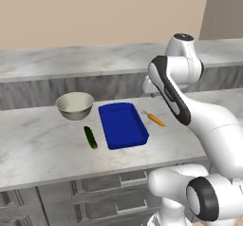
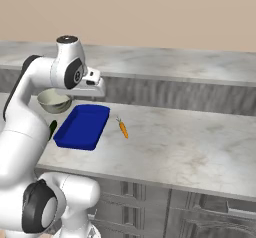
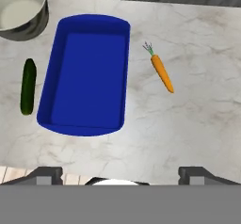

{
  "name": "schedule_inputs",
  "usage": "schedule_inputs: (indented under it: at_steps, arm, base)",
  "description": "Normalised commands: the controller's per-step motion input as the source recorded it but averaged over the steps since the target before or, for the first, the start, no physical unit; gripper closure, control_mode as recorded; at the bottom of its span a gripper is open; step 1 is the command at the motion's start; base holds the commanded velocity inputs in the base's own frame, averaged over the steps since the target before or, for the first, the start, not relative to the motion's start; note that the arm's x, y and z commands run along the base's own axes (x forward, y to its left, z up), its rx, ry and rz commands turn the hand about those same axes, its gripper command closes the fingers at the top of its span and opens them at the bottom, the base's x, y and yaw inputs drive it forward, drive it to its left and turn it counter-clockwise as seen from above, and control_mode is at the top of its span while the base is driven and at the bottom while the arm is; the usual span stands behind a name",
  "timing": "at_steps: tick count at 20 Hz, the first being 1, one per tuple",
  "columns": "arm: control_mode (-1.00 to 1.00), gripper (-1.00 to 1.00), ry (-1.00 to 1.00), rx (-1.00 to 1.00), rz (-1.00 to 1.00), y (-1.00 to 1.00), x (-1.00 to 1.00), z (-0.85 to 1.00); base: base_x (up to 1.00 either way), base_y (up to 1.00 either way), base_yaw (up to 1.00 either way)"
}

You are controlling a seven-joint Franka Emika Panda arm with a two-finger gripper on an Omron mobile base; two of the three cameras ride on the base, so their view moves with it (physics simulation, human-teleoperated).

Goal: Place the two vegetables and bowl onto the tray for setting up a vegetable dip station.

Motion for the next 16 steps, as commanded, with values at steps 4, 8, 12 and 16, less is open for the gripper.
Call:
schedule_inputs:
  at_steps: [4, 8, 12, 16]
  arm:
    - [-1.0, -1.0, 0.0, 0.0, 0.0, -0.28, 0.14, -0.39]
    - [-1.0, -1.0, 0.0, 0.0, 0.0, -0.38, 0.18, -0.39]
    - [-1.0, -1.0, 0.0, 0.0, 0.0, -0.35, 0.26, -0.37]
    - [-1.0, -1.0, 0.0, 0.0, 0.0, -0.3, 0.31, -0.33]
  base:
    - [0.0, 0.0, 0.0]
    - [0.0, 0.0, 0.0]
    - [0.0, 0.0, 0.0]
    - [0.0, 0.0, 0.0]
